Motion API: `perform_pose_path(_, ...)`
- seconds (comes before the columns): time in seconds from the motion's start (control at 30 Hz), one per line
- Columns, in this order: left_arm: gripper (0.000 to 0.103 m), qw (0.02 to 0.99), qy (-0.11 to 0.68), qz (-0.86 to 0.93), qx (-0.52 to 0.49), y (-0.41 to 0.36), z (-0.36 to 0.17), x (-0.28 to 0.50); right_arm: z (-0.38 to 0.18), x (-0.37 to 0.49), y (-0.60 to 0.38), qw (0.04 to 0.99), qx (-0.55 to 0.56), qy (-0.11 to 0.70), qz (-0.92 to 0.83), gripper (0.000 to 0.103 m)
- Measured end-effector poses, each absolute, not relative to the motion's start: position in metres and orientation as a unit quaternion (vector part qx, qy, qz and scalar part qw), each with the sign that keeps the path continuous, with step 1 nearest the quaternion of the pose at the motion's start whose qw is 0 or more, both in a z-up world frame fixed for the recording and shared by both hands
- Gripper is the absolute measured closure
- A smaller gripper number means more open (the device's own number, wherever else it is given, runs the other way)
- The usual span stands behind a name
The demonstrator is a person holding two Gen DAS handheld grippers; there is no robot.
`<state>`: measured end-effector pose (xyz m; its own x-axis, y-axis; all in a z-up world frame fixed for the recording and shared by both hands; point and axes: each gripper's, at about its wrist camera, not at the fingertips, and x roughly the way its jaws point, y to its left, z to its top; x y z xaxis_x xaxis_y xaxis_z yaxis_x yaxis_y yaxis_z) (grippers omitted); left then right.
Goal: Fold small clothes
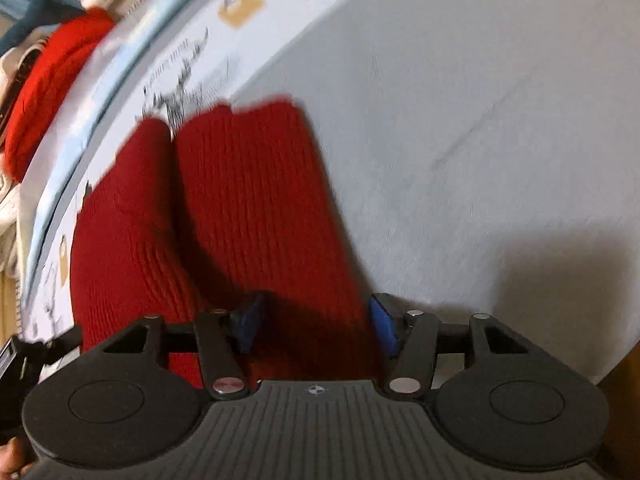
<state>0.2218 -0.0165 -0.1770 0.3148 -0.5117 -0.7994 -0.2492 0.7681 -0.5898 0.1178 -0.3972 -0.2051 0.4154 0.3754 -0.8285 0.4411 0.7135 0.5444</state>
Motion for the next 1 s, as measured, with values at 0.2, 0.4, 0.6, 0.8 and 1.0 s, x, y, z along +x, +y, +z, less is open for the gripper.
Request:
perform_pose_path(0.2, 0.034, 0.76, 0.566, -0.108, -0.302, -0.021, -0.167, 0.221, -0.193, 0.119, -0.38, 0.773, 0.345, 0.533, -0.012, 0.066)
perform_pose_path(0.4, 0.048, 0.8, 0.533, -0.12, -0.25, -0.003, -0.128, 0.215, -0.178, 0.124, -0.362, 0.792, 0.334, 0.511, -0.012, 0.083)
perform_pose_path(0.6, 0.05, 0.831, 0.503, -0.072, -0.228, 0.072, -0.089, 0.207, -0.159, 0.14, -0.302, 0.806, 0.332, 0.483, 0.082, 0.086)
perform_pose_path(0.8, 0.048, 0.84, 0.489, 0.006, -0.236, 0.151, -0.069, 0.192, -0.162, 0.156, -0.226, 0.795, 0.298, 0.504, 0.157, 0.086)
perform_pose_path(1.0, 0.048, 0.851, 0.494, -0.039, -0.173, 0.156, -0.056, 0.169, -0.151, 0.14, -0.218, 0.815, 0.255, 0.508, 0.109, 0.083)
